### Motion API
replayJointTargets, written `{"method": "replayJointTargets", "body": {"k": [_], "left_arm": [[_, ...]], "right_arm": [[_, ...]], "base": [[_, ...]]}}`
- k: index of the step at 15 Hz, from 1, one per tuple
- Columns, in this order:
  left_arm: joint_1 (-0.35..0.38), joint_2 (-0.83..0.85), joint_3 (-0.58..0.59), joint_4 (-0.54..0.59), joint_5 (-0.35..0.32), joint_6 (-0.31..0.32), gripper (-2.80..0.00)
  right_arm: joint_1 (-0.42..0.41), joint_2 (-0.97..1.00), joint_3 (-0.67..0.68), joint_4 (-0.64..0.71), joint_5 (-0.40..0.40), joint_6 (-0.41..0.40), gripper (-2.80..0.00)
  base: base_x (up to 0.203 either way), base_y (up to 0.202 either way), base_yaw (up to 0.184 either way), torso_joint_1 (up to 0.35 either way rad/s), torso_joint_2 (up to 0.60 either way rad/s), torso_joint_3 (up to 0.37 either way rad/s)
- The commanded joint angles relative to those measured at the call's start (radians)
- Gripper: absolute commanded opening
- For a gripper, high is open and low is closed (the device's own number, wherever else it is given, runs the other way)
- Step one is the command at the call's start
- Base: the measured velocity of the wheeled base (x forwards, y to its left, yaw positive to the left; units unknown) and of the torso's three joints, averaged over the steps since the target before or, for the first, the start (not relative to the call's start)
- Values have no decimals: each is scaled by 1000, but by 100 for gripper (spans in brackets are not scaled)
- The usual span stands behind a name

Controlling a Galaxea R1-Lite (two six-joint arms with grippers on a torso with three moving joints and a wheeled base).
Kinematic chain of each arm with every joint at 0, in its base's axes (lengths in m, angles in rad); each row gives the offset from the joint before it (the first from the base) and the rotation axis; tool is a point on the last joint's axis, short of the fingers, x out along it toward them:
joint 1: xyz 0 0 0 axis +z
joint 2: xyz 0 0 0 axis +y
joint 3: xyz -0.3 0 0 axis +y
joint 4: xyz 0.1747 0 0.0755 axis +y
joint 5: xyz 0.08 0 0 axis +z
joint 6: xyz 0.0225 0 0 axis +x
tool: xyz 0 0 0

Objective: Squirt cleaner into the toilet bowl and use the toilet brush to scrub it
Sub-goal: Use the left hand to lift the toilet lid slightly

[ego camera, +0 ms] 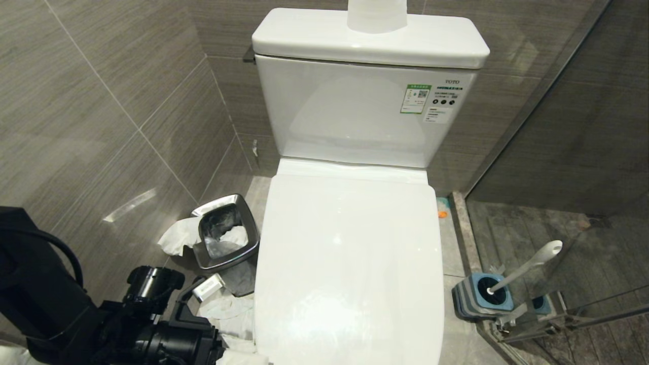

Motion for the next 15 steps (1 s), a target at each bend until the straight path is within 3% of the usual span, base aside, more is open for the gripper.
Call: {"method": "replayJointTargets", "body": {"k": [1, 7, 15], "left_arm": [[-10, -4, 0, -1, -3, 2, 0], [-51, -21, 4, -1, -2, 4, 0], [-104, -63, 27, 2, -59, -7, 0]], "right_arm": [[0, 1, 0, 0, 0, 0, -280], [0, 1, 0, 1, 0, 0, -280], [0, 1, 0, 1, 0, 0, -280]], "base": [[0, 0, 0, 0, 0, 0], [0, 0, 0, 0, 0, 0], [0, 0, 0, 0, 0, 0]]}}
